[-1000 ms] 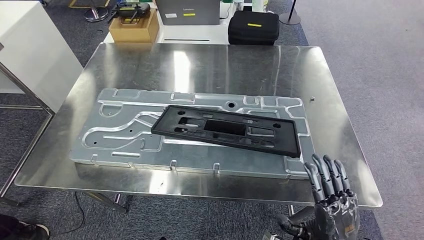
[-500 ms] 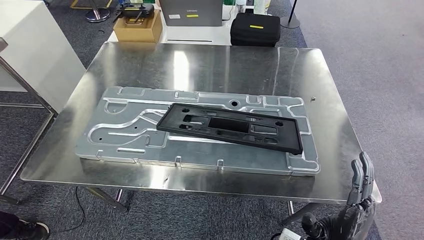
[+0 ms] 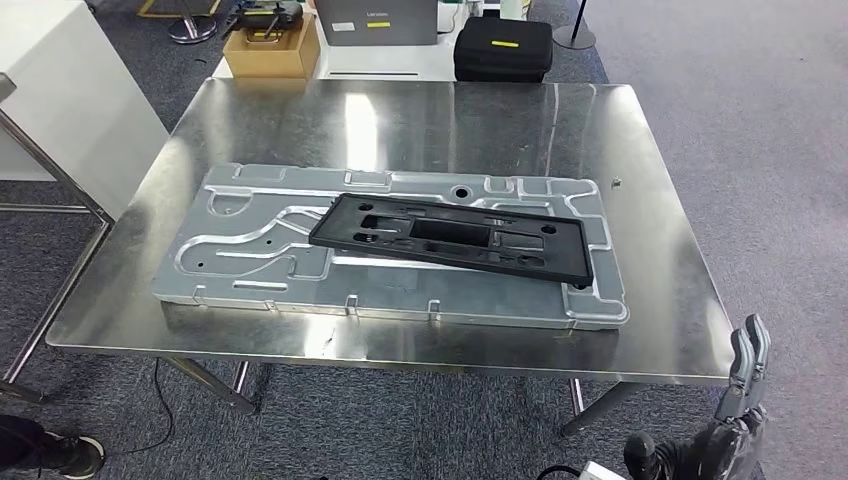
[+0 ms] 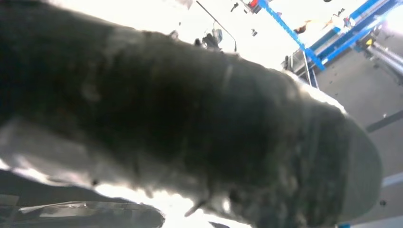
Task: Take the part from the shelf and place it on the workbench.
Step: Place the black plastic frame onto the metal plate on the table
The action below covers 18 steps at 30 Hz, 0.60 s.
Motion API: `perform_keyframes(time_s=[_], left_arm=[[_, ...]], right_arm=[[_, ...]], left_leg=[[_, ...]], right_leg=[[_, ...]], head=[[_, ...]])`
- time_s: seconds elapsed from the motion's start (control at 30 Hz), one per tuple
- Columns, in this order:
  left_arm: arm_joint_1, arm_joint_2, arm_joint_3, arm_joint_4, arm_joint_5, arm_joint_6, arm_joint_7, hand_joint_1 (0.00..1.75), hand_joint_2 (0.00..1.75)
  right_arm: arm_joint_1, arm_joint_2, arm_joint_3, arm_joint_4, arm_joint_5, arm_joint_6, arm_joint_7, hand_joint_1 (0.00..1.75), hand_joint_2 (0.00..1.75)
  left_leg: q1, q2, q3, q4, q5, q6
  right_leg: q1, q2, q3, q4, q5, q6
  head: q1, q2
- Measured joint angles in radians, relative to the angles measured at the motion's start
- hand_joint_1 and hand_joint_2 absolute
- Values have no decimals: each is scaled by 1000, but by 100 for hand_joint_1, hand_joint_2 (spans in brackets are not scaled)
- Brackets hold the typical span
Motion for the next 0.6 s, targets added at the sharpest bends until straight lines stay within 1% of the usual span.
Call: perform_keyframes(time_s=[0.03, 0.07, 0.1, 0.13, 0.17, 0.2, 0.23, 0.27, 0.3, 0.33, 0.37, 0.4, 0.43, 0.47, 0.5, 0.53, 0.57, 0.6], left_arm=[[0, 0, 0, 0, 0, 0, 0, 0, 0], [1, 0, 0, 0, 0, 1, 0, 0, 0], [1, 0, 0, 0, 0, 1, 0, 0, 0], [2, 0, 0, 0, 0, 1, 0, 0, 0], [2, 0, 0, 0, 0, 1, 0, 0, 0], [3, 0, 0, 0, 0, 1, 0, 0, 0], [3, 0, 0, 0, 0, 1, 0, 0, 0], [3, 0, 0, 0, 0, 1, 0, 0, 0], [2, 1, 0, 0, 0, 1, 0, 0, 0], [2, 1, 0, 0, -1, 1, 0, 0, 0], [1, 1, 0, 0, -1, 1, 0, 0, 0], [0, 1, 0, 0, -2, 1, 0, 0, 0], [1, 1, 0, 0, -2, 1, 0, 0, 0], [2, 1, 0, 0, -3, 2, 0, 0, 0], [2, 1, 0, 0, -3, 2, 0, 0, 0], [3, 1, 0, 0, -3, 2, 1, 0, 0], [3, 1, 0, 0, -3, 2, 1, 0, 0], [2, 1, 0, 0, -4, 2, 1, 0, 0]], right_arm=[[0, 4, -1, 0, -2, 0, -2, 0, 0], [1, 8, -2, -1, -3, 0, -3, 0, 0], [3, 12, -3, -1, -3, 0, -5, 0, 0], [4, 15, -3, -1, -4, 0, -6, 0, 0], [5, 18, -3, -1, -5, 0, -7, 0, 0], [6, 20, -4, 0, -6, 0, -8, 0, 0], [7, 21, -4, 0, -8, 0, -9, 0, 0], [8, 23, -4, 0, -9, 0, -10, 0, 0], [9, 25, -5, 0, -11, 0, -13, 0, 0], [9, 26, -5, 0, -12, 0, -15, 0, 0], [10, 28, -5, 0, -13, 0, -18, 0, 0], [10, 28, -5, 0, -13, 0, -21, 0, 0], [10, 29, -5, 0, -14, 0, -22, 0, 0], [10, 29, -5, 0, -15, 0, -23, 0, 0], [11, 30, -6, 0, -16, 0, -23, 0, 0], [12, 30, -6, 0, -17, 0, -23, 0, 0], [13, 30, -7, 0, -17, 0, -23, 0, 0], [13, 30, -8, 0, -17, 0, -23, 0, 0]], left_leg=[[1, -1, -9, 19, -22, -5], [2, -2, -23, 58, -59, -9], [4, -2, -42, 115, -105, -12], [6, -2, -60, 178, -147, -15], [8, -2, -71, 232, -173, -18], [9, -2, -70, 259, -177, -20], [10, -2, -51, 250, -162, -21], [11, -2, -14, 205, -134, -21], [12, -2, 36, 135, -108, -20], [11, -2, 85, 61, -93, -18], [10, -3, 119, 3, -87, -15], [8, -5, 137, -31, -89, -12], [6, -6, 139, -42, -90, -8], [6, -6, 133, -43, -84, -1], [6, -4, 126, -45, -76, 7], [7, -1, 118, -47, -67, 17], [8, 2, 108, -49, -57, 27], [7, 5, 96, -49, -47, 33]], right_leg=[[-2, -2, -6, -4, 8, -9], [-4, -3, -14, -7, 16, -16], [-3, -5, -24, -7, 24, -21], [-2, -6, -34, -6, 31, -23], [-1, -7, -45, -4, 38, -22], [0, -7, -55, -3, 44, -22], [0, -8, -66, 0, 51, -20], [0, -8, -74, 2, 57, -18], [-1, -8, -82, 5, 63, -14], [0, -8, -88, 8, 68, -9], [1, -8, -92, 11, 74, -4], [2, -8, -94, 12, 80, 2], [3, -8, -96, 12, 87, 9], [3, -8, -97, 10, 93, 15], [2, -7, -101, 14, 89, 21], [0, -5, -108, 28, 68, 26], [-1, -4, -118, 58, 30, 29], [-2, -3, -133, 107, -20, 32]], head=[[0, 0], [-1, 0], [-2, 0], [-3, 0], [-3, 0], [-3, 0], [-3, 0], [-3, 0], [-3, 0], [-3, 0], [-3, 0], [-2, 0], [-2, 0], [-2, 0], [-2, 0], [-1, 0], [-1, 0], [-1, 0]])
